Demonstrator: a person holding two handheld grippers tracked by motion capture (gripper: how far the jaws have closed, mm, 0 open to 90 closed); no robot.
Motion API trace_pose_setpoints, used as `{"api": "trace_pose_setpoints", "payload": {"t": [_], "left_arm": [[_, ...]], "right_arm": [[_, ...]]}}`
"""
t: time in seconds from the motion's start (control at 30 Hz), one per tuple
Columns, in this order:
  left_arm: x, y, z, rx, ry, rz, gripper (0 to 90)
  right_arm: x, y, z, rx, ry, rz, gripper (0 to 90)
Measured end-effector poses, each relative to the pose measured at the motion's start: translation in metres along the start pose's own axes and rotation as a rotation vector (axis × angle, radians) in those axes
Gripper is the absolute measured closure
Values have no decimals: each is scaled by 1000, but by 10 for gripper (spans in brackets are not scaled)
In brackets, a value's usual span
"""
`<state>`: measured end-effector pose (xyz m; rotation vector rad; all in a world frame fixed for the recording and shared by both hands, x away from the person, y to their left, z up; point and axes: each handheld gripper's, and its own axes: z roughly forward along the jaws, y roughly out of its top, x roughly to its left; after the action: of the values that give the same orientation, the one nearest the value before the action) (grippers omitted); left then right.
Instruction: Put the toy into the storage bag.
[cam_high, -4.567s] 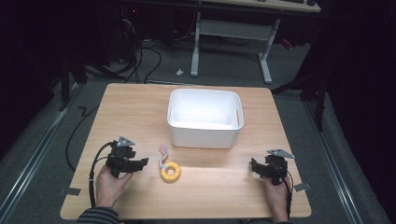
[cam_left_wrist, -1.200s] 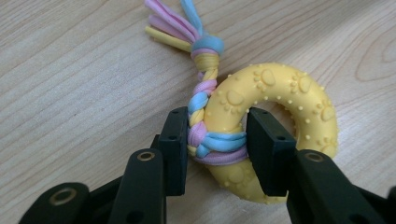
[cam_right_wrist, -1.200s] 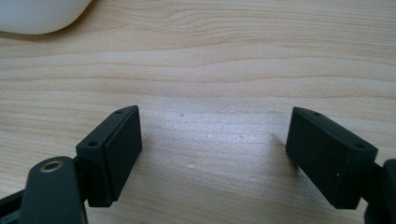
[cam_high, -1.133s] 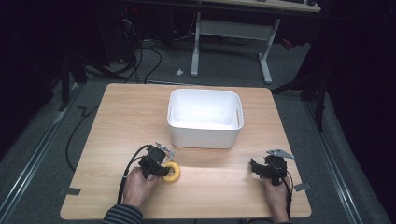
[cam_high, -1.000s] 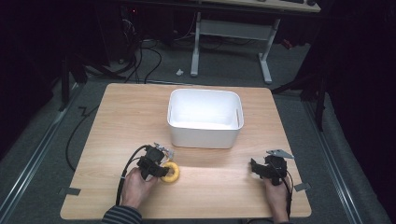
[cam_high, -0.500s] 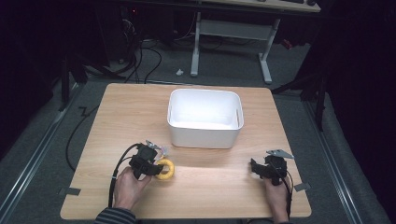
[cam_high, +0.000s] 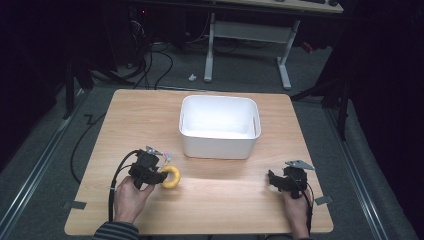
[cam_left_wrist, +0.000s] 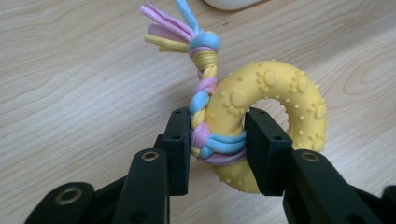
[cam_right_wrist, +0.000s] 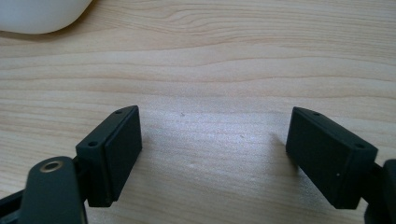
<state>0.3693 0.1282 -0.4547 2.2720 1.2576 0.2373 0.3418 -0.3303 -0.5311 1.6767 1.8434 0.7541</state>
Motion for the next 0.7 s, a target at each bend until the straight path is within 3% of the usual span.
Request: {"api": "trace_pose_setpoints", "payload": {"t": [0.3,0.57,0.7], "left_arm": [[9,6,-13,-22,17,-8,631],[18,13,-23,-44,-7,-34,631],[22,18,-29,-49,5,-39,631]], "right_arm": [[0,0,0,-1,0,-2,183],[0,0,0,0,0,1,183],[0,0,0,0,0,2,183]]}}
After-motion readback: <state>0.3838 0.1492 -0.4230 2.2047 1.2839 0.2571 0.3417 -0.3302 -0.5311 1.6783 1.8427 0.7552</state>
